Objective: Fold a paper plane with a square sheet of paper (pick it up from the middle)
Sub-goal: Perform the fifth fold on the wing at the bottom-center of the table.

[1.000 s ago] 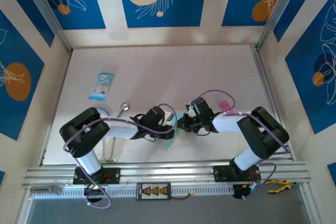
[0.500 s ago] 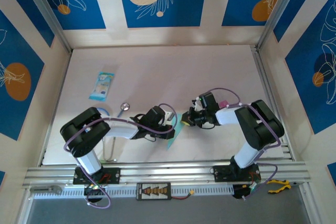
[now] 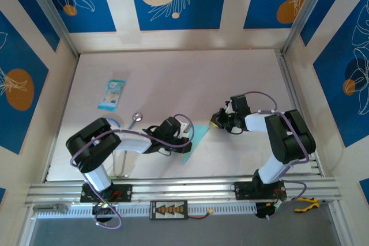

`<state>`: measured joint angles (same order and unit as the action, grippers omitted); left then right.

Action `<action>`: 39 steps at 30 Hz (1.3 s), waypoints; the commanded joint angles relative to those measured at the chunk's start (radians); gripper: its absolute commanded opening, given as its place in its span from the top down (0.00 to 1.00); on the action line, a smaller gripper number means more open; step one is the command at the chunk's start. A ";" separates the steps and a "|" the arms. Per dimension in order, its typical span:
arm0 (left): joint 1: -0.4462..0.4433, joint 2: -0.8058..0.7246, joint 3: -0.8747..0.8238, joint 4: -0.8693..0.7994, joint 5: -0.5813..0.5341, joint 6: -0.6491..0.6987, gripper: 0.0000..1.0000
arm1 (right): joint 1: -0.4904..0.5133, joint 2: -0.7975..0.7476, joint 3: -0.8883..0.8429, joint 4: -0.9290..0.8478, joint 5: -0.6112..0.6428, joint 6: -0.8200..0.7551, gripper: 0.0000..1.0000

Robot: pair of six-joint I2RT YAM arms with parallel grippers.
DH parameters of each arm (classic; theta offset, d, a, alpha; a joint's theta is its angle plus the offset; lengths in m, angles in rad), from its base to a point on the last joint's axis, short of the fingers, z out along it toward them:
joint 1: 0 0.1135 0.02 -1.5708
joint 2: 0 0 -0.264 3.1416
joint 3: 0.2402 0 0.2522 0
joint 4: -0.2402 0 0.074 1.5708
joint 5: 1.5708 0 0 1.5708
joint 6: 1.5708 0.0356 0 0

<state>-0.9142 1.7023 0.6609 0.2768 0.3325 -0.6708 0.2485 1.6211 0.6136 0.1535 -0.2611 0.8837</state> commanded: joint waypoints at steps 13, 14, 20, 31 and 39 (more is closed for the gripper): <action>-0.003 -0.012 -0.030 -0.248 -0.013 0.005 1.00 | 0.188 -0.087 -0.075 0.020 -0.019 -0.011 0.95; -0.003 -0.018 -0.023 -0.254 -0.011 0.007 1.00 | 0.187 -0.067 -0.078 0.023 -0.014 -0.008 0.95; -0.004 -0.077 0.012 -0.297 -0.003 0.005 0.97 | 0.193 0.009 -0.061 -0.064 0.077 -0.006 0.99; -0.006 -0.021 0.209 -0.319 0.038 0.006 0.88 | 0.207 0.021 -0.084 -0.054 0.096 0.018 0.99; -0.015 0.103 0.260 -0.322 0.022 0.006 0.85 | 0.209 0.026 -0.086 -0.059 0.092 0.021 0.99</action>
<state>-0.9165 1.7813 0.9081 -0.0185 0.3473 -0.6735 0.4519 1.6020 0.5560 0.1829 -0.2466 0.8997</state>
